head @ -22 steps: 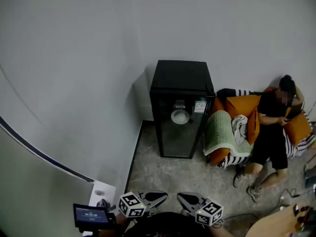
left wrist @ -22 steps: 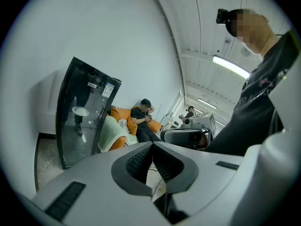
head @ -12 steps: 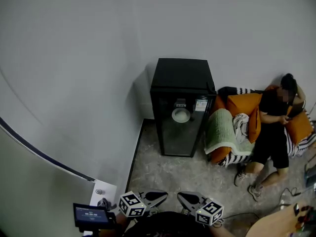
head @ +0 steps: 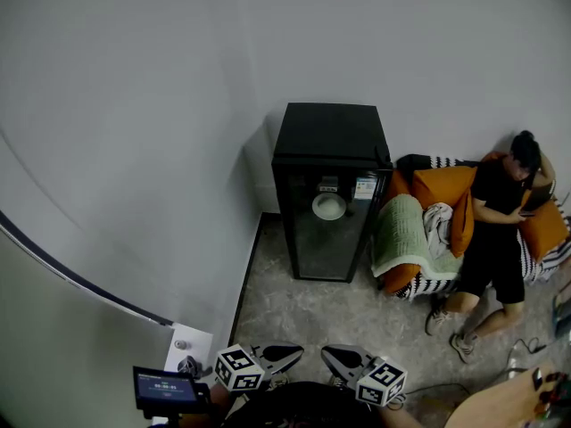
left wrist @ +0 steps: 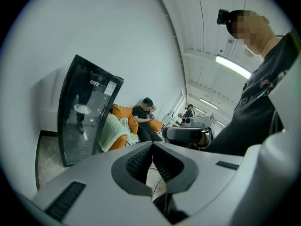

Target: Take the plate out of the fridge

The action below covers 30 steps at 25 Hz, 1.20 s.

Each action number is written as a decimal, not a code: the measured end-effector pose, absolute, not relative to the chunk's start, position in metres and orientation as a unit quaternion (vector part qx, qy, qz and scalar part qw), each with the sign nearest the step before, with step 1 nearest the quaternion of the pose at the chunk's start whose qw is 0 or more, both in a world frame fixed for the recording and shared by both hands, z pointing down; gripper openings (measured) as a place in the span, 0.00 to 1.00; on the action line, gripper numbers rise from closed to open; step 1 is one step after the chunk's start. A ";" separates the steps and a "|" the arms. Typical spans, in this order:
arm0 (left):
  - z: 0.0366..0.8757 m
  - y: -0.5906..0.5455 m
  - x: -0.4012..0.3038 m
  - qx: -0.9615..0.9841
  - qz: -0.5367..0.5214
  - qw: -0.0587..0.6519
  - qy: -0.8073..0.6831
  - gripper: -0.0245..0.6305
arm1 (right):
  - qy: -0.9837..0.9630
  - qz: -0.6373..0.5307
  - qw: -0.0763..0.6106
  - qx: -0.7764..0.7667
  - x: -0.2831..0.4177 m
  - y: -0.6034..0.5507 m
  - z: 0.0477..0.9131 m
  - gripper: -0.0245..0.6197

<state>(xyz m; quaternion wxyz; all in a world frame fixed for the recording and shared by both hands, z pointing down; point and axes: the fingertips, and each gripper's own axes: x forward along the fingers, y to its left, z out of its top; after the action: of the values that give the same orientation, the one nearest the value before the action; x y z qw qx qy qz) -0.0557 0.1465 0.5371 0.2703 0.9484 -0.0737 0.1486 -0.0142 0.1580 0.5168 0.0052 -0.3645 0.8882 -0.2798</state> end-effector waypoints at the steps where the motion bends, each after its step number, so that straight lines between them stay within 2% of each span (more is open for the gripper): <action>1: 0.537 0.146 -0.056 0.948 0.148 0.271 -0.074 0.05 | 0.888 -0.280 0.007 -0.364 -0.013 0.158 0.517 0.05; 16: 0.552 0.136 -0.024 0.940 0.153 0.282 -0.112 0.05 | 0.891 -0.287 0.029 -0.350 0.033 0.155 0.522 0.05; 22: 0.563 0.146 0.011 0.937 0.147 0.278 -0.153 0.05 | 0.902 -0.283 0.031 -0.324 0.075 0.172 0.534 0.05; 30: 0.551 0.123 0.013 0.932 0.148 0.272 -0.190 0.05 | 0.904 -0.282 0.038 -0.318 0.096 0.166 0.520 0.05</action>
<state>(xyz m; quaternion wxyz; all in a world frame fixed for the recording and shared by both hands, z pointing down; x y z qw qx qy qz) 0.0133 0.1230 0.5515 0.2717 0.9318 -0.1897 0.1482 0.0960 0.1659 0.5203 0.0377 -0.3181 0.9042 -0.2824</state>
